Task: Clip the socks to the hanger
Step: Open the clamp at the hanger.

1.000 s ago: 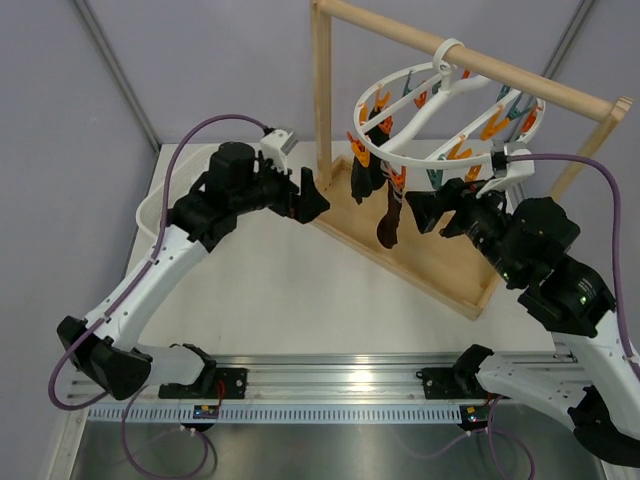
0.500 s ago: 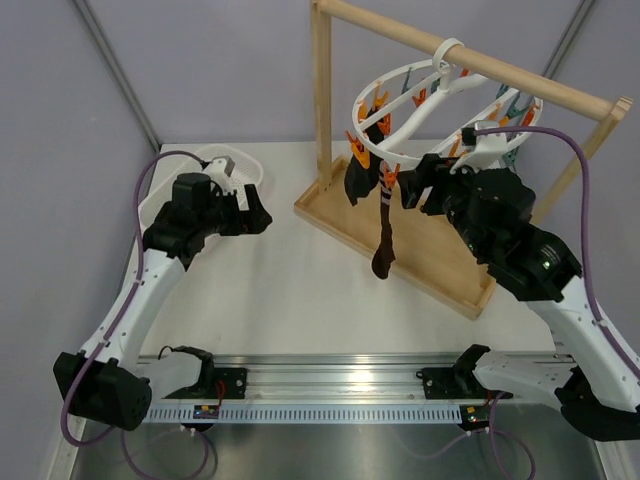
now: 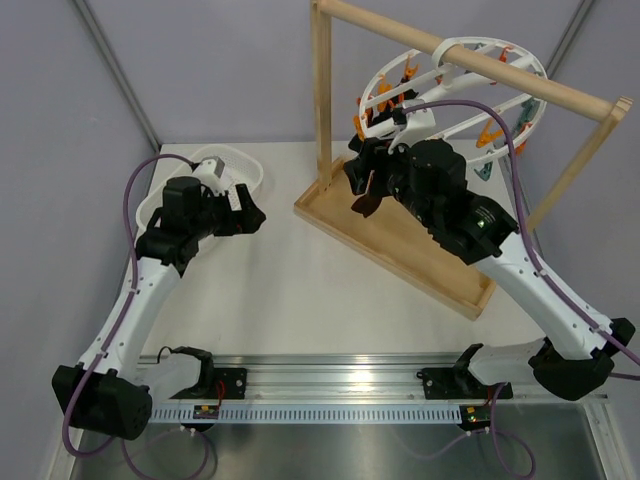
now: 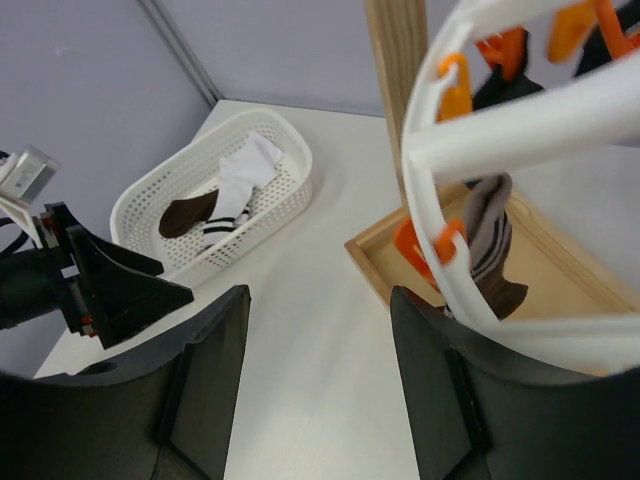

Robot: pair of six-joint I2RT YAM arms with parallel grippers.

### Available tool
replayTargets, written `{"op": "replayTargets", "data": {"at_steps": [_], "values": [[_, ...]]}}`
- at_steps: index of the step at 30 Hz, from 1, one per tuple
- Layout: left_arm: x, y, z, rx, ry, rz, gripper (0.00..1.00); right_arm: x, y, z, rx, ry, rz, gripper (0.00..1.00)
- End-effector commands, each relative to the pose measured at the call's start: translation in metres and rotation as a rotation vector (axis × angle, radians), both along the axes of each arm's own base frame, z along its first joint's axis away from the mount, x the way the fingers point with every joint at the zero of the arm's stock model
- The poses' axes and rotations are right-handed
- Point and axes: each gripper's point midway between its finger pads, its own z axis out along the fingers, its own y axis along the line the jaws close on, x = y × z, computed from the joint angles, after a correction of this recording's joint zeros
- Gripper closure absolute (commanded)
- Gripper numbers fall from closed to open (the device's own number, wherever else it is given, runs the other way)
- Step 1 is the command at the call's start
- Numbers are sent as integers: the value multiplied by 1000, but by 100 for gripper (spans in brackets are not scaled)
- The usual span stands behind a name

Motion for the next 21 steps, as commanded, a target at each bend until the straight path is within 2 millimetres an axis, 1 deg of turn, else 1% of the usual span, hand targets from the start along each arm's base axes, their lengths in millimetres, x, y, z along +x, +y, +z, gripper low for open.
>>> {"op": "replayTargets", "data": {"at_steps": [1, 3, 7, 9, 11, 12, 13, 14, 17, 18, 19, 20, 21], "values": [[3, -1, 15, -16, -75, -17, 1, -3, 17, 41, 65, -98, 46, 35], [2, -1, 16, -16, -77, -17, 1, -3, 25, 38, 58, -90, 58, 35], [1, 0, 17, -15, -81, -13, 1, -11, 30, 43, 51, -86, 82, 35], [2, 1, 18, -15, -83, -8, 1, -18, 27, 48, 57, -89, 94, 34], [1, 1, 18, -19, -84, -8, 1, -29, 27, 48, 55, -74, 124, 34], [2, 2, 18, -21, -85, -2, 1, -36, 26, 54, 65, -76, 146, 34], [2, 3, 17, -21, -81, 4, 1, -41, 26, 49, 50, -57, 169, 34], [3, 4, 17, -22, -83, 14, 1, -47, 25, 51, 52, -51, 190, 34], [4, 8, 16, -16, -80, 35, 1, -55, 12, 48, 36, -37, 178, 34], [4, 10, 16, -11, -82, 46, 1, -60, 2, 52, 39, -46, 165, 34], [4, 11, 17, -9, -85, 52, 1, -63, -7, 49, 16, -44, 147, 33], [5, 13, 17, -4, -88, 65, 1, -68, -17, 55, 13, -57, 138, 33], [4, 14, 17, -5, -89, 67, 1, -72, -26, 49, -22, -43, 128, 33]]}}
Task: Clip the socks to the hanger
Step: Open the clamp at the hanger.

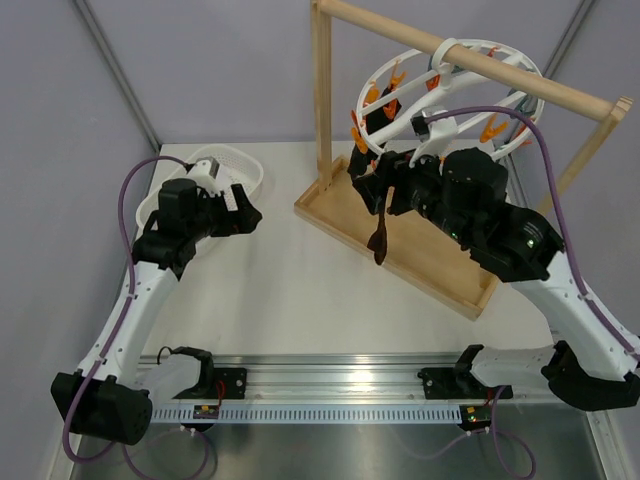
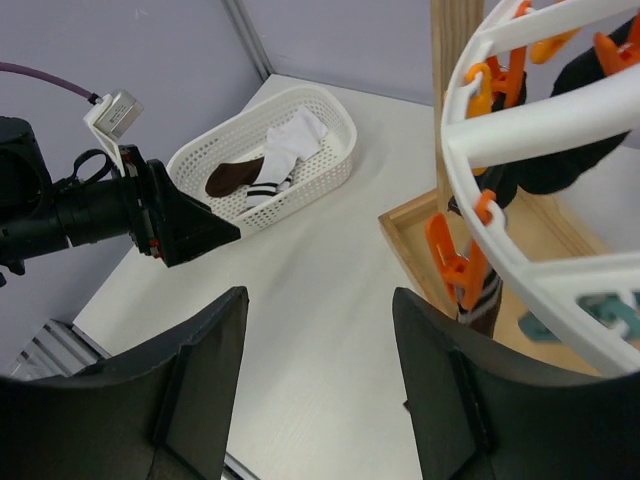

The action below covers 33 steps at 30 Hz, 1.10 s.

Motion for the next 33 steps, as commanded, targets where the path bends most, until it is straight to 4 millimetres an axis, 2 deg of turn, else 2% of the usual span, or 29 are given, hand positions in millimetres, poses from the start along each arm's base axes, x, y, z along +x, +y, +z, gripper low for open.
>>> {"op": "replayTargets", "data": {"at_steps": [1, 2, 4, 5, 6, 8, 10, 12, 18, 21, 23, 27, 29, 33], "values": [[6, 7, 14, -1, -74, 42, 1, -26, -42, 20, -34, -43, -30, 33], [6, 7, 14, -3, -76, 41, 1, -31, -50, 24, -38, -50, -37, 33], [6, 6, 14, -4, -75, 38, 1, -37, -68, 20, -77, -36, -69, 32], [6, 6, 13, -6, -71, 34, 1, -42, -85, 26, -71, -52, -111, 32], [6, 5, 13, -7, -69, 31, 1, -44, -95, 22, -97, -44, -140, 32], [6, 5, 12, -12, -66, 29, 1, -44, -125, 28, -103, -67, -249, 32], [6, 5, 12, -13, -66, 29, 1, -45, -145, 28, -141, -89, -320, 32], [7, 5, 12, -13, -66, 31, 1, -43, -152, 23, -197, -106, -334, 32], [6, 4, 10, -15, -59, 27, 1, -42, -143, 12, -310, -150, -253, 33], [6, 3, 10, -19, -58, 19, 1, -39, -127, 4, -340, -156, -183, 32], [6, 3, 10, -19, -55, 18, 1, -33, -117, -3, -369, -149, -162, 32], [6, 3, 11, -16, -60, 19, 1, -17, -106, -5, -387, -169, -183, 31], [6, 4, 11, -15, -60, 20, 1, -10, -105, -7, -393, -177, -210, 31], [6, 3, 11, -16, -60, 17, 1, -1, -116, -5, -402, -177, -288, 31]]}}
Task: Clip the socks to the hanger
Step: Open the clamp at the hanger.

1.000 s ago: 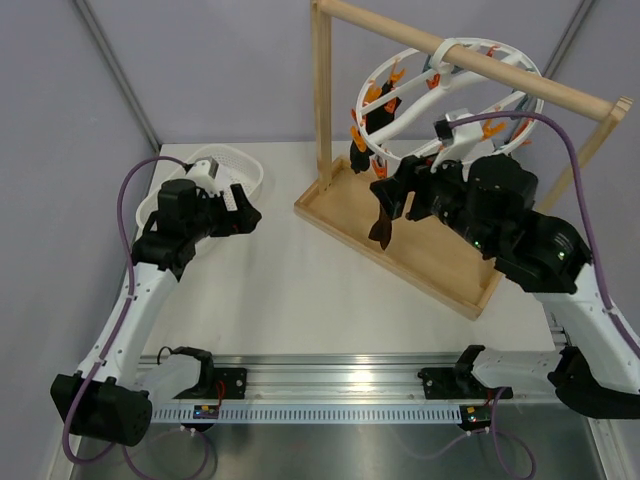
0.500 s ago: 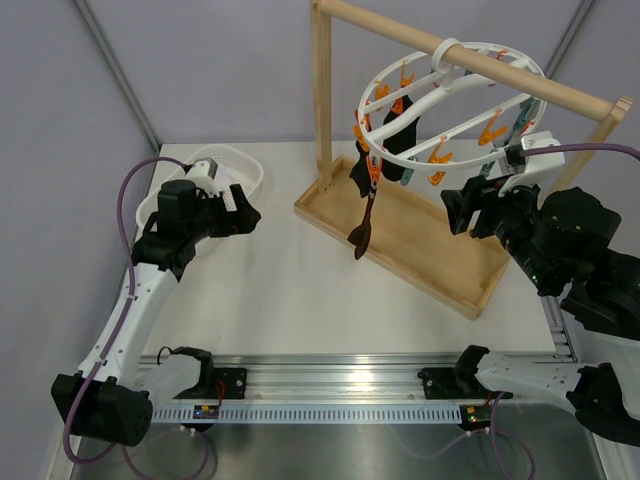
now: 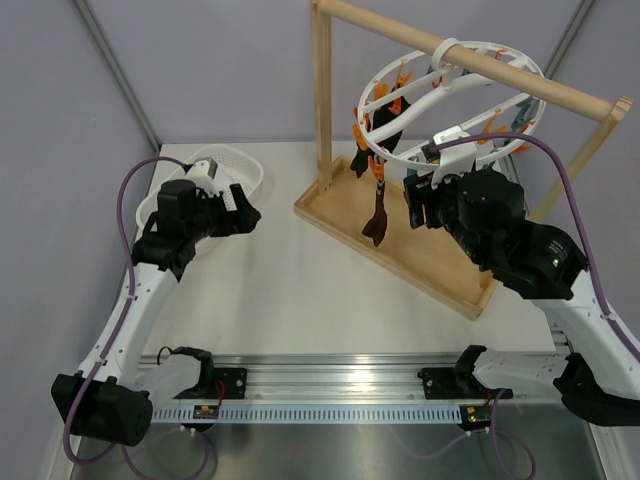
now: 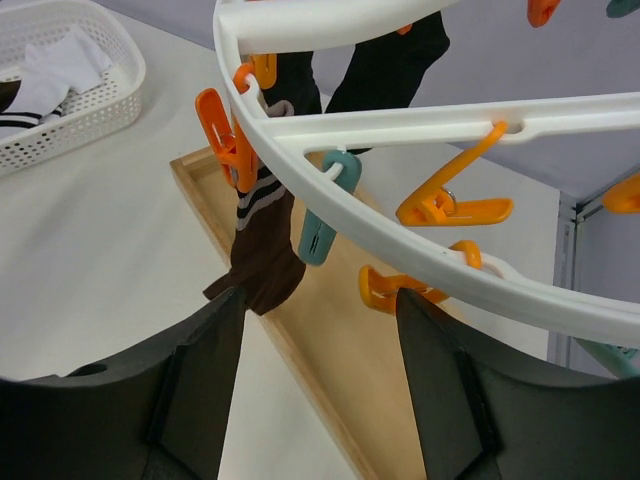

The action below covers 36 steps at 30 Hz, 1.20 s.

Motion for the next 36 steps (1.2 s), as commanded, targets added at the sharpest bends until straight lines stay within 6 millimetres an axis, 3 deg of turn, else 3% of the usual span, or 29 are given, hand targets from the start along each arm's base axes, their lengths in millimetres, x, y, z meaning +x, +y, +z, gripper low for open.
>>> {"op": "replayTargets", "data": {"at_steps": [1, 7, 17, 36], "values": [[4, 0, 10, -14, -46, -2, 1, 6, -16, 23, 27, -80, -65, 31], [4, -3, 11, -23, -47, -14, 1, -1, -31, 26, 22, -72, -88, 30], [4, -2, 9, -20, -40, -14, 1, 14, -39, 24, 11, -78, -116, 28], [4, -4, 7, -22, -33, -20, 1, 31, -2, 29, 40, -66, 48, 32]]}}
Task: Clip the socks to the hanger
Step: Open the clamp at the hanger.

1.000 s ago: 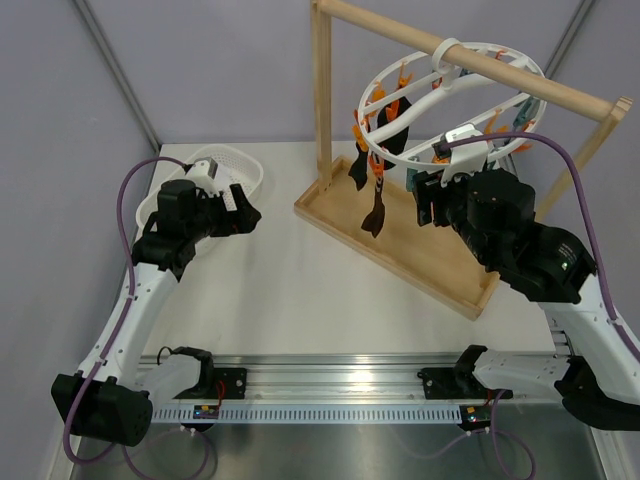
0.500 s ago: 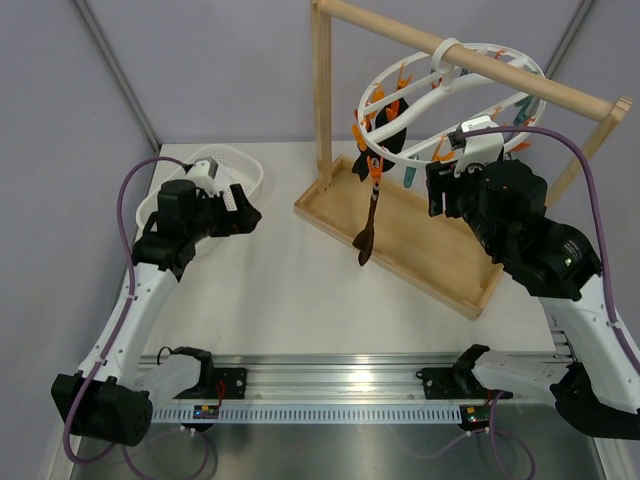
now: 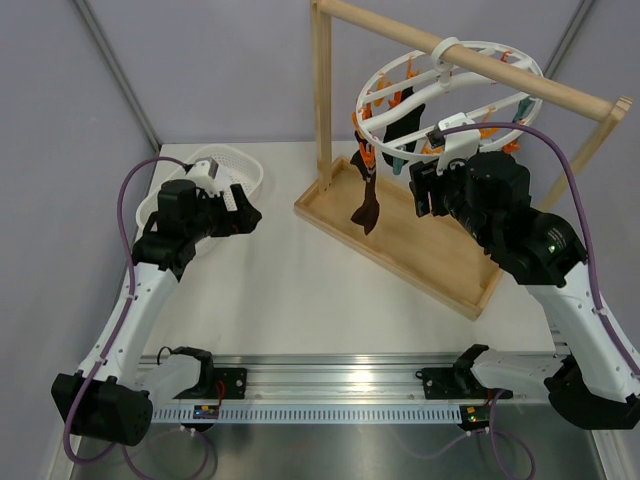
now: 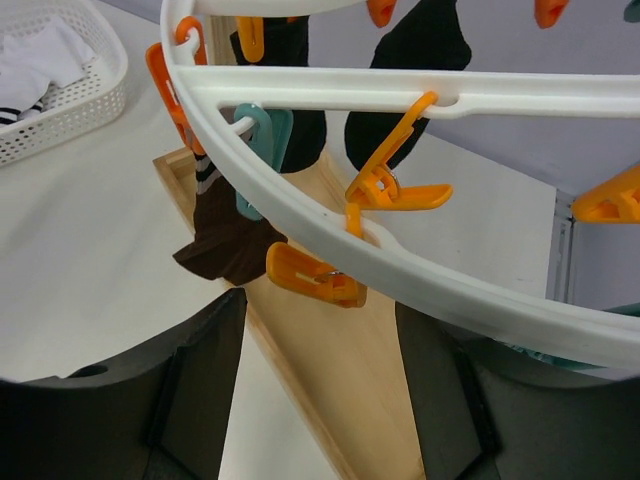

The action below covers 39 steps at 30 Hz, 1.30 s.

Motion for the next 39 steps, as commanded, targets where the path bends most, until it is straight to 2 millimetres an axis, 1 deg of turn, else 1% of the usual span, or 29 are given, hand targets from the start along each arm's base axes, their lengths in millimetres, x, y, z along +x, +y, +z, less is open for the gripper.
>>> {"op": "replayTargets", "data": {"at_steps": [1, 7, 9, 12, 13, 15, 16, 18, 19, 20, 21, 22, 23, 24, 25, 26, 27, 29, 30, 31, 32, 33, 35, 36, 37, 38, 39], "values": [[5, -2, 7, -17, -34, -11, 1, 6, 15, 34, 69, -89, 62, 32], [5, -3, 6, -20, -30, -13, 1, 6, 19, 46, 188, -101, 39, 33], [5, -4, 5, -24, -27, -19, 1, 9, 20, 43, 203, -100, 27, 33], [5, -7, 7, -32, -31, -33, 1, 11, 23, 45, 240, -105, 17, 35], [4, -8, 9, -37, -41, -39, 1, 11, 26, 48, 288, -103, 15, 37], [3, -12, 13, -53, -58, -57, 1, 11, 29, 51, 321, -105, 23, 39], [3, -18, 19, -77, -85, -86, 1, 10, 31, 53, 341, -105, 28, 40], [-3, -26, 26, -112, -109, -120, 1, 10, 33, 56, 372, -113, 36, 44], [-6, -30, 37, -133, -151, -141, 1, 9, 35, 59, 388, -120, 43, 46], [-10, -33, 43, -144, -170, -151, 1, 10, 36, 60, 392, -119, 47, 47], [-15, -41, 49, -154, -188, -180, 1, 10, 37, 58, 393, -116, 46, 48], [-18, -44, 58, -154, -224, -187, 1, 11, 36, 58, 393, -116, 43, 48], [-24, -47, 73, -160, -269, -197, 1, 12, 36, 57, 393, -117, 40, 49], [-31, -56, 84, -165, -303, -225, 1, 13, 37, 53, 386, -112, 38, 50], [-34, -58, 96, -170, -341, -228, 1, 14, 38, 51, 388, -109, 37, 51], [-42, -68, 107, -179, -371, -258, 1, 14, 40, 53, 401, -114, 46, 52], [-45, -70, 120, -184, -407, -257, 1, 14, 41, 49, 403, -108, 48, 53], [-52, -80, 136, -203, -453, -282, 1, 14, 43, 52, 430, -115, 52, 54], [-60, -92, 143, -218, -469, -316, 1, 14, 44, 50, 435, -113, 54, 55], [-62, -99, 152, -236, -500, -334, 1, 14, 45, 52, 453, -115, 55, 57], [-66, -105, 156, -249, -512, -351, 1, 14, 45, 51, 459, -112, 56, 58], [-72, -117, 165, -282, -542, -387, 1, 14, 46, 51, 469, -111, 55, 58], [-76, -130, 170, -298, -563, -417, 1, 13, 46, 53, 498, -109, 47, 60], [-81, -141, 172, -297, -576, -443, 1, 13, 45, 52, 506, -108, 45, 60], [-79, -150, 176, -300, -596, -454, 1, 13, 46, 54, 525, -111, 45, 60], [-81, -156, 181, -301, -616, -465, 1, 12, 46, 55, 535, -112, 46, 60], [-86, -168, 181, -281, -637, -493, 1, 11, 45, 54, 540, -112, 43, 60]]}}
